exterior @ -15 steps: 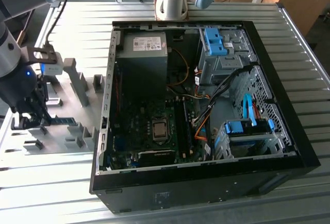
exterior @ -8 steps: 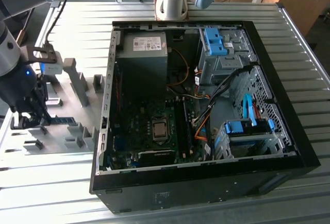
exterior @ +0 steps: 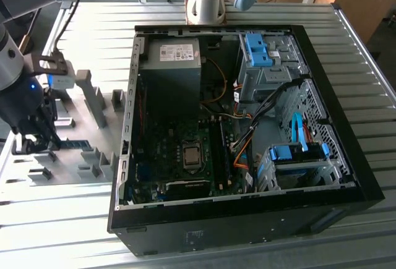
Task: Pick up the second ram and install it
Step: 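Pick up the second ram and move it above second insertion slot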
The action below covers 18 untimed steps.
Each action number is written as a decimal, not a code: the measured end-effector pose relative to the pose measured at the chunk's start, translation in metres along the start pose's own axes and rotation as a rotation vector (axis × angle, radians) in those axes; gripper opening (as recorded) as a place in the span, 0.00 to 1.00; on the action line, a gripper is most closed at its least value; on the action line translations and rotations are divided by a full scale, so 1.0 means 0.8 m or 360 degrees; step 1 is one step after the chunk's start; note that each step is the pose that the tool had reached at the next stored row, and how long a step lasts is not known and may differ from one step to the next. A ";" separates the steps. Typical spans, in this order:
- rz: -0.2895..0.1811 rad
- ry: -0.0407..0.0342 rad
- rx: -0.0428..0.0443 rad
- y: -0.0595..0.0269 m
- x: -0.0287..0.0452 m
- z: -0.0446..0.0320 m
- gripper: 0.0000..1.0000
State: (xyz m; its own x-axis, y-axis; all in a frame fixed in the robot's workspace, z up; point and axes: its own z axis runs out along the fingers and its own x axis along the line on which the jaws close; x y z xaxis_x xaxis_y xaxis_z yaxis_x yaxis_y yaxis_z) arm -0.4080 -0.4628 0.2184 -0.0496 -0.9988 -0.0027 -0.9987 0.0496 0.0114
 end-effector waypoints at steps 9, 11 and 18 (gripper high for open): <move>0.0000 0.0000 0.0000 0.000 0.0000 -0.0048 0.14; 0.0000 0.0000 0.0000 0.000 0.0000 -0.0059 0.14; 0.0000 0.0000 0.0000 0.000 0.0000 -0.0092 0.14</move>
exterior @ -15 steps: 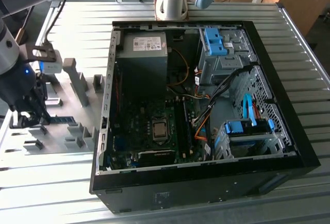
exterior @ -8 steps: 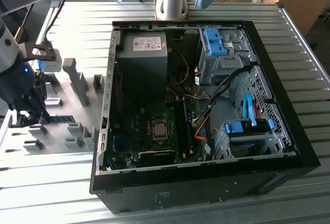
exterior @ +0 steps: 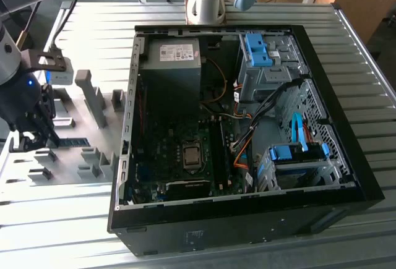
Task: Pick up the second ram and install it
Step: 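Pick up the second ram and move it above second insertion slot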
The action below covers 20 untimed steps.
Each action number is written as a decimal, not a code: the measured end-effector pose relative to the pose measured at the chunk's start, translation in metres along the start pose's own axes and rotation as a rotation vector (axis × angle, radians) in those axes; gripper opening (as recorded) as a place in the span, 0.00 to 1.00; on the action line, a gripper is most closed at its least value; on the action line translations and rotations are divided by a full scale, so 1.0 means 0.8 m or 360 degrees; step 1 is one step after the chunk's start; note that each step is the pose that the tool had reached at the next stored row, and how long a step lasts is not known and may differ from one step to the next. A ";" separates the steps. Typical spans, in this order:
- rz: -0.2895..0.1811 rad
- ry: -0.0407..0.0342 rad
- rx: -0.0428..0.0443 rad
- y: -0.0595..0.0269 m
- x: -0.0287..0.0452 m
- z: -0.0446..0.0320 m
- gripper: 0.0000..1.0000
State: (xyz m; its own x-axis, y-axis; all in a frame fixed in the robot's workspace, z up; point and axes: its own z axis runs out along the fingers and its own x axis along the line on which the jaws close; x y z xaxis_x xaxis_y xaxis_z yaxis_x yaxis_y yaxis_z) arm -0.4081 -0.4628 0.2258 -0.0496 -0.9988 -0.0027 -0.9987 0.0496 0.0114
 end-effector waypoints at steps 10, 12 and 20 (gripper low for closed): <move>0.0000 0.0000 0.0000 0.000 0.0000 -0.0151 0.14; 0.0000 0.0000 0.0000 0.000 0.0000 -0.0182 0.14; 0.0000 0.0000 0.0000 0.000 -0.0001 -0.0273 0.14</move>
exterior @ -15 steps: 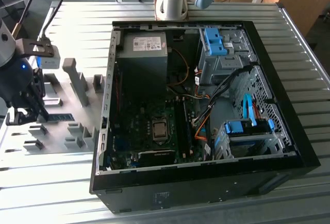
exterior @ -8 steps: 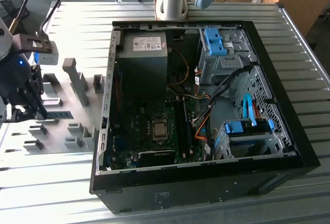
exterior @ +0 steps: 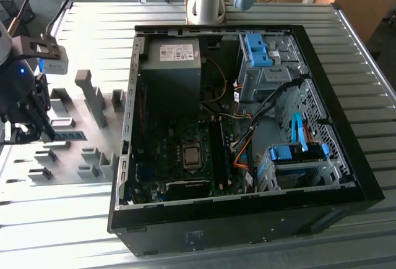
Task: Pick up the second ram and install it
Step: 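Pick up the second ram and move it above second insertion slot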
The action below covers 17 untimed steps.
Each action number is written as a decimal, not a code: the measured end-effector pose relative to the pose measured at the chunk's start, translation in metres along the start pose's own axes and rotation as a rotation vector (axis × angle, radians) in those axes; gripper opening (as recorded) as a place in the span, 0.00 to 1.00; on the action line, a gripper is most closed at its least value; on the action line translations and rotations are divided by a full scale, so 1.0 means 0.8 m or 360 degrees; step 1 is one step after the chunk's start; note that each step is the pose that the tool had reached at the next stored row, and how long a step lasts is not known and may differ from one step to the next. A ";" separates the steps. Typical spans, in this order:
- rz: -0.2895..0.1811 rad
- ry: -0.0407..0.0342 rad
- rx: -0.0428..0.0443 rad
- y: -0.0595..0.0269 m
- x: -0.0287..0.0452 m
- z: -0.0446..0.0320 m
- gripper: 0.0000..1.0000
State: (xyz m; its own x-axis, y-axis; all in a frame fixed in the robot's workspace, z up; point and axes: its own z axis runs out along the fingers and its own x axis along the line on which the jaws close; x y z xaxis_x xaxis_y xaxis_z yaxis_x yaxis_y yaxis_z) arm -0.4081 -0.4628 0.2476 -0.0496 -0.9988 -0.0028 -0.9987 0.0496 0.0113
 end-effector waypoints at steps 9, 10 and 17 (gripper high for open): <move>0.0000 0.0000 0.0000 0.000 0.0000 -0.0105 0.14; 0.0000 0.0000 0.0000 0.000 -0.0001 -0.0106 0.14; 0.0000 0.0000 0.0000 0.000 0.0000 -0.0115 0.14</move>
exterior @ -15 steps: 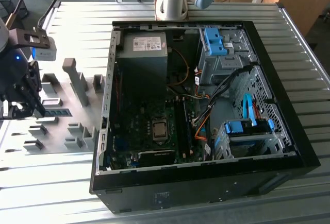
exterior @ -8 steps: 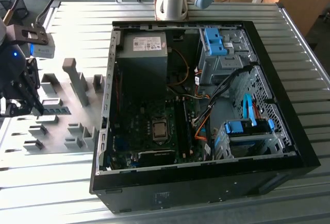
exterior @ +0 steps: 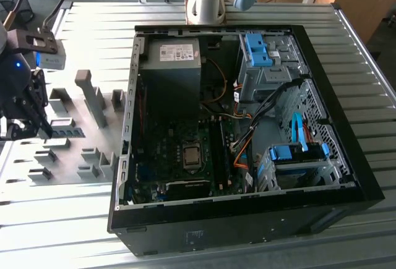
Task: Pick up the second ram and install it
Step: 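Pick up the second ram and move it above second insertion slot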
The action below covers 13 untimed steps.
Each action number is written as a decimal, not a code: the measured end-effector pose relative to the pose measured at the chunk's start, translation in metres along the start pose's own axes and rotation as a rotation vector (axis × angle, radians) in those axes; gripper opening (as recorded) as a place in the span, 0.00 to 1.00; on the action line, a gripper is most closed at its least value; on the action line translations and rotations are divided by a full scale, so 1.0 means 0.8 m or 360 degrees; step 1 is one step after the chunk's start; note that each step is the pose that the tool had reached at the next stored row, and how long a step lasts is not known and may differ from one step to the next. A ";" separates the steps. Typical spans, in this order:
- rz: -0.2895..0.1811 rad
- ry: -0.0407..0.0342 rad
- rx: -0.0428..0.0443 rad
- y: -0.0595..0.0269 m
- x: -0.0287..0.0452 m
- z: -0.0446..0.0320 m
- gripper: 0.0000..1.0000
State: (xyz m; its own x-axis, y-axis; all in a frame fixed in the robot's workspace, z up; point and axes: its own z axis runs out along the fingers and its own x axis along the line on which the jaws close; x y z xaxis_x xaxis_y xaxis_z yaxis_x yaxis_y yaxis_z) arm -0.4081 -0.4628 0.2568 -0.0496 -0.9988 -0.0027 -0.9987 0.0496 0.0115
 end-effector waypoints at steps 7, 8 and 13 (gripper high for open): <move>0.0000 0.0000 0.0000 0.000 0.0000 -0.0024 0.14; 0.0000 0.0000 0.0000 0.000 0.0000 -0.0030 0.14; 0.0000 0.0000 0.0000 0.000 0.0000 -0.0075 0.14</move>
State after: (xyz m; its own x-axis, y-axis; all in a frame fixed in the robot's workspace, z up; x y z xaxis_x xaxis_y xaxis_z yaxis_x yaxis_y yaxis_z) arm -0.4081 -0.4628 0.2628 -0.0496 -0.9988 -0.0028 -0.9987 0.0496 0.0114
